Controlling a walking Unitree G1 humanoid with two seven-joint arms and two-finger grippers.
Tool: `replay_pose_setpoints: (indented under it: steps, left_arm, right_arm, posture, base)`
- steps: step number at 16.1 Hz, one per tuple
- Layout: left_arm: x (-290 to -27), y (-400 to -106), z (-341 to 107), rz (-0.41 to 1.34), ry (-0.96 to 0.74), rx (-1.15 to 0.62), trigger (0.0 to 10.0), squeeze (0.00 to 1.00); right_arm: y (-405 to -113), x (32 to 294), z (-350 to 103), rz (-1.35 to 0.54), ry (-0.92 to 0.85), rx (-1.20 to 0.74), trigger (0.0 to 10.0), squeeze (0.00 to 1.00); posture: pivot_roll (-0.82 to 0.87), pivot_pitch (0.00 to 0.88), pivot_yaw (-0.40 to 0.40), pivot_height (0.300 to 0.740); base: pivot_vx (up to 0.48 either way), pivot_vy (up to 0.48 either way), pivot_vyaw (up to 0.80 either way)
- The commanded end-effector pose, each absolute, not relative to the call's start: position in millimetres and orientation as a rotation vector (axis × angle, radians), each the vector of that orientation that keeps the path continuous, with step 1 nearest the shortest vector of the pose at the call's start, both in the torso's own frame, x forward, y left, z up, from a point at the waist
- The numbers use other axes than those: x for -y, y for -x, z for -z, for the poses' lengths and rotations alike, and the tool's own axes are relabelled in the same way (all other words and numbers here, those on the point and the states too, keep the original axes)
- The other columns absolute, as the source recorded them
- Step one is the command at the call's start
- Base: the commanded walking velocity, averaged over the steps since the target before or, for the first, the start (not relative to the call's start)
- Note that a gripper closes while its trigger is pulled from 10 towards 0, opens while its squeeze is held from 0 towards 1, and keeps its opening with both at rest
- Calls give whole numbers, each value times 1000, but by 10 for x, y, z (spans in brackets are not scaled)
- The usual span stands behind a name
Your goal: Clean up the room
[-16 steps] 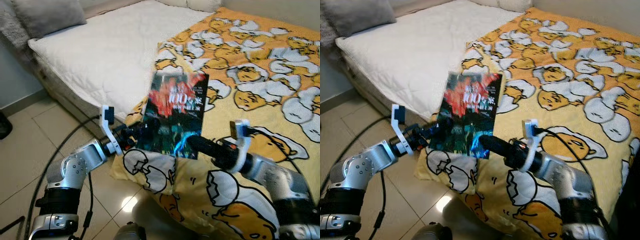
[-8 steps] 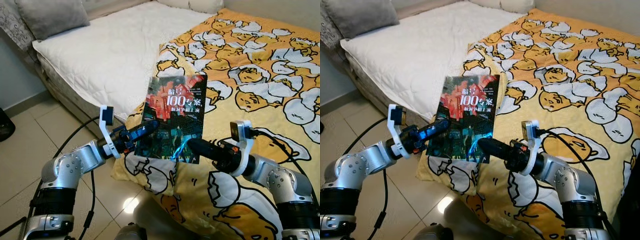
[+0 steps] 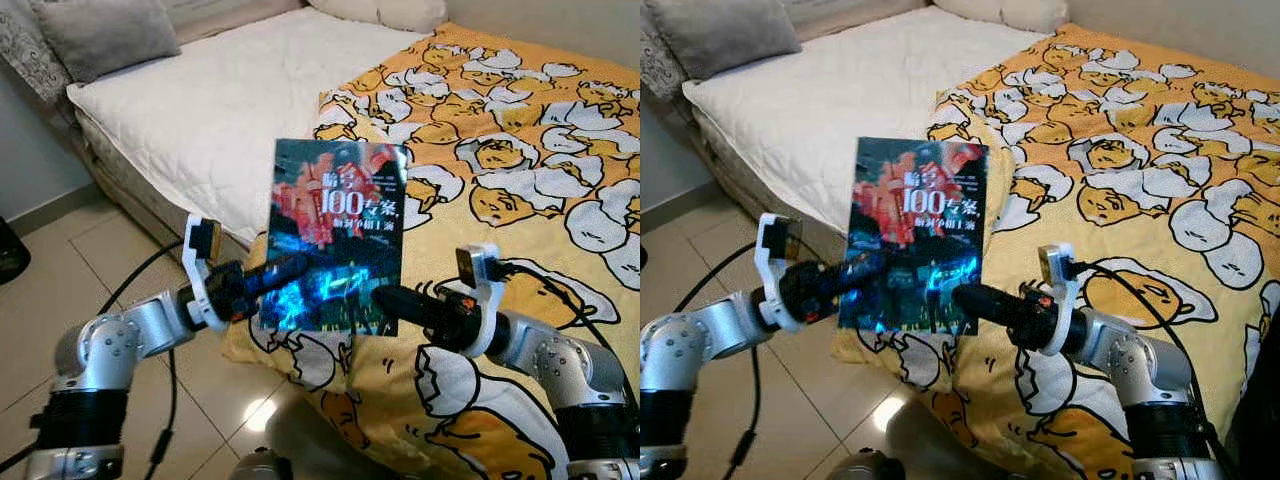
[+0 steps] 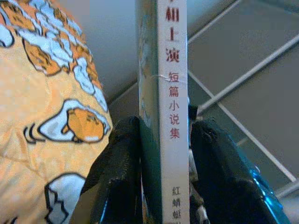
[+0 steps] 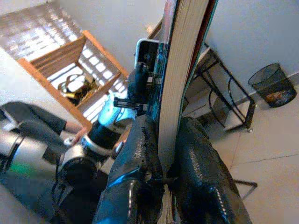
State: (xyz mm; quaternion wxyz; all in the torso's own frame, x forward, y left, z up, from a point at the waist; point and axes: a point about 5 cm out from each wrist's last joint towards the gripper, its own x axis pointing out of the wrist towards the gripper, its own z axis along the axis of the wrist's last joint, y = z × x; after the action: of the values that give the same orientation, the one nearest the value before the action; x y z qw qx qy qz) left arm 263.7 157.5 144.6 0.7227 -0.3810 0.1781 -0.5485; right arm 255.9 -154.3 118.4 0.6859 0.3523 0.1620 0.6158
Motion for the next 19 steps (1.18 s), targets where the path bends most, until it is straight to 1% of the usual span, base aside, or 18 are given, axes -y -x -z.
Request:
replay_pose_setpoints:
  steps: [1,4,6,7,8,9,10,11,12,13,14,15,16,17,18,19]
  left_arm:
    - [-1533,-2581,-1450,1260,812,-432,0,0]
    - [-1580,-2523,-1460,1270,783,-475,0,0]
    - [-1574,-2521,-1442,1268,730,-489,0,0]
    - [-1568,-2570,-1438,1235,727,-460,0,0]
    - [-1567,-2589,-1441,1221,732,-447,0,0]
    - [-1570,-2633,-1447,1185,735,-426,0,0]
    - [-1565,-2662,-1450,1161,720,-417,0,0]
    - [-1557,-2672,-1446,1149,694,-412,0,0]
    - [-1554,-2679,-1444,1139,676,-405,0,0]
    - [-1554,-2709,-1450,1102,621,-376,0,0]
    - [-1554,-2751,-1462,1037,577,-360,0,0]
    - [-1553,-2810,-1490,957,568,-365,0,0]
    - [-1545,-2836,-1547,923,534,-357,0,0]
    - [-1522,-2839,-1625,909,446,-289,0,0]
    - [-1504,-2830,-1667,908,400,-244,0,0]
    - [-1498,-2836,-1668,859,380,-233,0,0]
  right_arm:
    - [-2538,1507,-1279,-1448,-748,-337,0,0]
    - [-2519,1531,-1249,-1467,-703,-381,0,0]
    - [-2526,1524,-1257,-1473,-677,-380,0,0]
    - [-2529,1521,-1248,-1466,-674,-383,4588,0]
    - [-2527,1522,-1244,-1463,-675,-387,4588,0]
    - [-2529,1526,-1235,-1452,-675,-391,10000,0]
    - [-2549,1535,-1228,-1423,-666,-382,10000,243]
    - [-2563,1547,-1207,-1390,-659,-376,10000,1000]
    - [-2569,1553,-1194,-1372,-655,-372,10000,1000]
    - [-2584,1562,-1176,-1328,-640,-356,10000,1000]
    - [-2594,1579,-1153,-1285,-647,-350,10000,1000]
    - [-2619,1624,-1119,-1223,-638,-334,10000,1000]
    - [-2671,1707,-1085,-1118,-634,-296,10000,1000]
    - [-2747,1824,-1051,-964,-630,-249,10000,1000]
    - [-2770,1881,-1038,-900,-629,-227,10000,1000]
    - [-2789,1948,-1033,-814,-636,-201,10000,1000]
  posture:
    - [-49,0,41,740]
    - [-50,0,43,740]
    - [-51,0,43,740]
    - [-53,0,45,740]
    - [-55,0,47,740]
    - [-62,0,53,740]
    - [-62,0,53,740]
    - [-66,0,54,740]
    - [-65,0,52,740]
    - [-64,0,47,740]
    - [-67,0,47,740]
    - [-67,0,45,740]
    - [-61,0,37,740]
    - [-59,0,31,740]
    - [-59,0,29,740]
    - [-62,0,26,740]
  base:
    - [0,0,0]
    - [0,0,0]
    - [0,0,0]
    - [0,0,0]
    - [0,0,0]
    - [0,0,0]
    - [0,0,0]
    - [0,0,0]
    - [0,0,0]
    - [0,0,0]
    - [0,0,0]
    - [0,0,0]
    - [0,0,0]
    - [0,0,0]
    - [0,0,0]
    - [0,0,0]
